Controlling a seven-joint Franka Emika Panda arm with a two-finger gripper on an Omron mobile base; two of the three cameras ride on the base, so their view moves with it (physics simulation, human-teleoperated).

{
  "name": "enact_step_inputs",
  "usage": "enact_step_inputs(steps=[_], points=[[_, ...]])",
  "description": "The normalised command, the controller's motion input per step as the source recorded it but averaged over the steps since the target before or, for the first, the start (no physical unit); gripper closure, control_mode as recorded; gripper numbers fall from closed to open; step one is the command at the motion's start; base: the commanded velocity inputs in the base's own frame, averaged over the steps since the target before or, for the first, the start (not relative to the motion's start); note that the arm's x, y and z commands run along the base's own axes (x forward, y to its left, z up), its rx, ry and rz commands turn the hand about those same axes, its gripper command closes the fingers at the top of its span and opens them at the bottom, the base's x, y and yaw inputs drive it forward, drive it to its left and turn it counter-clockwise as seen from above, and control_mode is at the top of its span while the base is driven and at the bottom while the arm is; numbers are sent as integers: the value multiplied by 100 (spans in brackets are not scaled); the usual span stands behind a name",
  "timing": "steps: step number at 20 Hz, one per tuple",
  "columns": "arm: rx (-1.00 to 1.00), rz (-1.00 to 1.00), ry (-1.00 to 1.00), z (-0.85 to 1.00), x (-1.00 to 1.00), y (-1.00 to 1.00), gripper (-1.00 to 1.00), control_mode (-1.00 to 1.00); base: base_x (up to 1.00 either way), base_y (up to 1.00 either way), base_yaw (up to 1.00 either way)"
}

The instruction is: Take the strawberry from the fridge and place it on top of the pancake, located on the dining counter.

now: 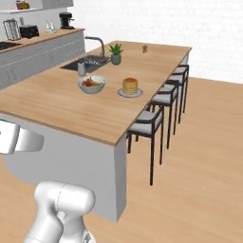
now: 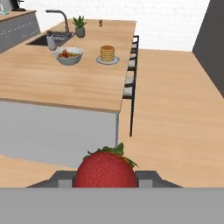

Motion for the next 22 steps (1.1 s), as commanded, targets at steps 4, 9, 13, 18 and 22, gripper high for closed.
enact_step_inputs(steps=[4, 9, 13, 18, 22], points=[[0, 0, 0, 0, 0, 0, 100, 100, 0, -100, 32], [0, 0, 0, 0, 0, 0, 100, 100, 5, -95, 38], [0, 0, 0, 0, 0, 0, 100, 100, 32, -53, 52], [0, 0, 0, 0, 0, 0, 100, 100, 47, -12, 59], [0, 0, 0, 0, 0, 0, 100, 100, 50, -90, 50]])
